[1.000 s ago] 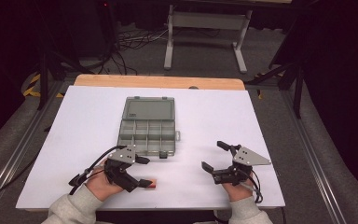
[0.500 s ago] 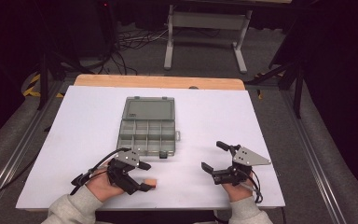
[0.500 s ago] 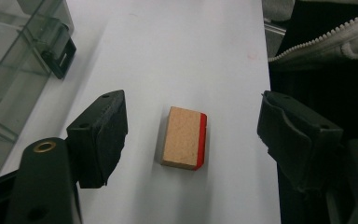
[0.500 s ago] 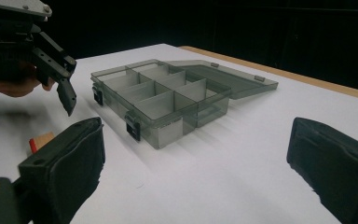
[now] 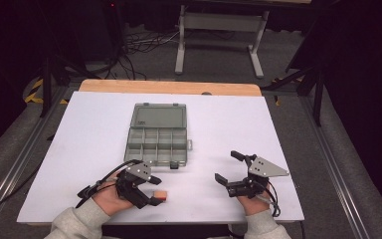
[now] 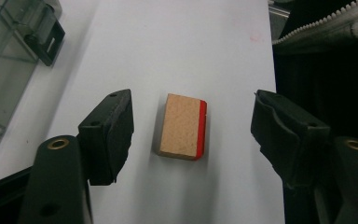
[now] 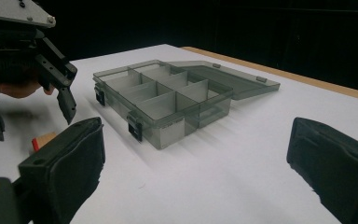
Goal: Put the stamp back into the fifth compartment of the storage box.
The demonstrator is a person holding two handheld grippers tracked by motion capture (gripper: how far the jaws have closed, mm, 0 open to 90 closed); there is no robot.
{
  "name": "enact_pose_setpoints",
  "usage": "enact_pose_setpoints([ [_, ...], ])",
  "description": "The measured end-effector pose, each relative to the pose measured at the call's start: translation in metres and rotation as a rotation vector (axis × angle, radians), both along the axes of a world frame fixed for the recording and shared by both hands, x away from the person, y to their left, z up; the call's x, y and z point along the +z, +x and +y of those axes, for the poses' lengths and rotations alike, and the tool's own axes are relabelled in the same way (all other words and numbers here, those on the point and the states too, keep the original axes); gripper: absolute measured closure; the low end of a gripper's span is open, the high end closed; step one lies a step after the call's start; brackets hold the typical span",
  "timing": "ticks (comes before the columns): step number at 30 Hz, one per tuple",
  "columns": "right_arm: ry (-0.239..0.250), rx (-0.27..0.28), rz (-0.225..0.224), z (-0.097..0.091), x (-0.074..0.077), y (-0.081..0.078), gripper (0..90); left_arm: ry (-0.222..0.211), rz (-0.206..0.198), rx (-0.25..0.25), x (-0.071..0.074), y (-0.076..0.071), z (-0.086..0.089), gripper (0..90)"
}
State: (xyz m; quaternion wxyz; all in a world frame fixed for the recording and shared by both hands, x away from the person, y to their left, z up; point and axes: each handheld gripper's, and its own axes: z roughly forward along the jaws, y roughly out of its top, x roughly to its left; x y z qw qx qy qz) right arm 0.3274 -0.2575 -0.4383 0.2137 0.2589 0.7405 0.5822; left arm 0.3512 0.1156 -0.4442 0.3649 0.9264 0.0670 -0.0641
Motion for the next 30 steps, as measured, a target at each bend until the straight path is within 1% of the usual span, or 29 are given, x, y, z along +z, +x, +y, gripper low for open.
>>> enact_pose_setpoints([
  [2, 0.0, 0.002, -0.001, 0.0, 0.0, 0.0, 4.9, 0.007, 0.002, -0.005, -0.0006, 0.0, -0.0006, 33.1],
  [5, -0.002, 0.003, -0.001, 0.0002, 0.0001, -0.0002, 4.9, 0.032, 0.001, -0.008, -0.0021, 0.0003, -0.0019, 34.4],
  [6, -0.002, 0.004, 0.0, 0.0002, 0.0002, -0.0003, 4.9, 0.03, 0.002, -0.008, -0.003, 0.0002, -0.0025, 34.9],
  [8, -0.002, 0.004, 0.0, 0.0002, 0.0002, -0.0003, 4.9, 0.048, -0.001, -0.004, -0.0036, -0.0001, -0.0032, 35.3],
  [14, -0.001, 0.007, 0.0, 0.0003, 0.0002, -0.0003, 4.9, 0.069, -0.011, -0.003, -0.0055, -0.0007, -0.0054, 37.9],
  [16, -0.001, 0.007, 0.0, 0.0003, 0.0002, -0.0003, 4.9, 0.07, -0.022, -0.01, -0.0059, -0.0006, -0.0062, 39.9],
  [17, -0.001, 0.007, 0.001, 0.0004, 0.0001, -0.0003, 4.9, 0.076, -0.02, -0.007, -0.0061, -0.0011, -0.0065, 40.9],
  [20, -0.002, 0.007, -0.001, 0.0005, 0.0001, -0.0003, 4.9, 0.083, -0.032, 0.007, -0.0064, -0.0016, -0.007, 45.0],
  [23, -0.001, 0.007, -0.001, 0.0004, -0.0001, 0.0001, 4.9, 0.087, -0.031, 0.009, -0.0063, -0.0015, -0.0072, 50.0],
  [30, -0.001, 0.006, 0.001, 0.0002, 0.0001, -0.0002, 4.9, 0.103, -0.046, 0.009, -0.0061, -0.002, -0.0081, 56.9],
])
